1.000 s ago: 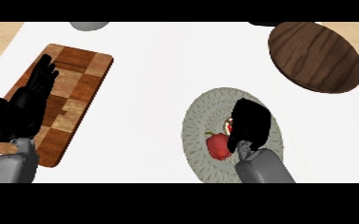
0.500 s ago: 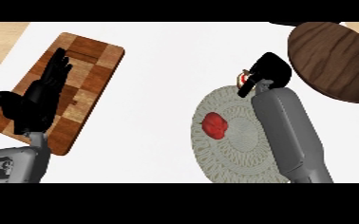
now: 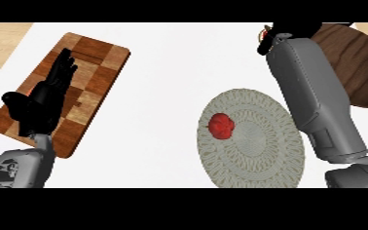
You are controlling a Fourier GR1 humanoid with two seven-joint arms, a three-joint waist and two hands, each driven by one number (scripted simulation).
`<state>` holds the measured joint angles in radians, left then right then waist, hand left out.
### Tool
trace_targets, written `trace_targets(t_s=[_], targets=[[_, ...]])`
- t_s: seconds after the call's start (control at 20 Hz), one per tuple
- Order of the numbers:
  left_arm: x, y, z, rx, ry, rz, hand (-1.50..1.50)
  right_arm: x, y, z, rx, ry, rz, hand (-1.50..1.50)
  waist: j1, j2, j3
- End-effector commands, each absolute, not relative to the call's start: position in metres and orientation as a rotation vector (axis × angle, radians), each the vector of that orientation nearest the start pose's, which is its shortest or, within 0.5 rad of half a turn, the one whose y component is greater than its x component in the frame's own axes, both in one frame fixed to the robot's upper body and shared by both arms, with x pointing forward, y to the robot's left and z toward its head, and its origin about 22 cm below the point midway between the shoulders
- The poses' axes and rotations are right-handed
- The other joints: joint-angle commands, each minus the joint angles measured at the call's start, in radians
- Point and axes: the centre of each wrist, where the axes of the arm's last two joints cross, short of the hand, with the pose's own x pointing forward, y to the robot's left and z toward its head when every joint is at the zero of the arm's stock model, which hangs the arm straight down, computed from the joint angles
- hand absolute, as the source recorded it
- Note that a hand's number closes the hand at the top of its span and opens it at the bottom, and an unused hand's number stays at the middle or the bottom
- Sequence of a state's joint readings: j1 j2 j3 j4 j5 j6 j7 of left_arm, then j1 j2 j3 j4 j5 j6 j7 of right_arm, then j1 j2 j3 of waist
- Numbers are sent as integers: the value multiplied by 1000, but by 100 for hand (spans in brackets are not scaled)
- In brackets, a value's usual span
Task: Pick the cupcake from the placemat and place it in the bowl
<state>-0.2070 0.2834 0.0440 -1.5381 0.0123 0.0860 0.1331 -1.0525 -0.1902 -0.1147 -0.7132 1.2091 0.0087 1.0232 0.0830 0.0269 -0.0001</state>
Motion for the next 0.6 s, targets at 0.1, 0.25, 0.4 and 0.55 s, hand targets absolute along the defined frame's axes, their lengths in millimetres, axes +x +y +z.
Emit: trace_targets(t_s=[0.1, 0.25, 0.4, 0.55], targets=[[286, 286, 63, 278, -1604, -128, 0, 464, -177, 228, -1651, -803, 179, 150, -9, -7, -1], [282, 292, 61, 297, -1589, -103, 0, 466, -170, 248, -1629, -854, 107, 150, -23, -13, 0], [285, 284, 58, 306, -1598, -101, 0, 470, -165, 244, -1673, -827, 111, 150, -42, -15, 0], [287, 303, 59, 310, -1585, -87, 0, 470, -180, 238, -1661, -832, 49, 150, -54, -16, 0]])
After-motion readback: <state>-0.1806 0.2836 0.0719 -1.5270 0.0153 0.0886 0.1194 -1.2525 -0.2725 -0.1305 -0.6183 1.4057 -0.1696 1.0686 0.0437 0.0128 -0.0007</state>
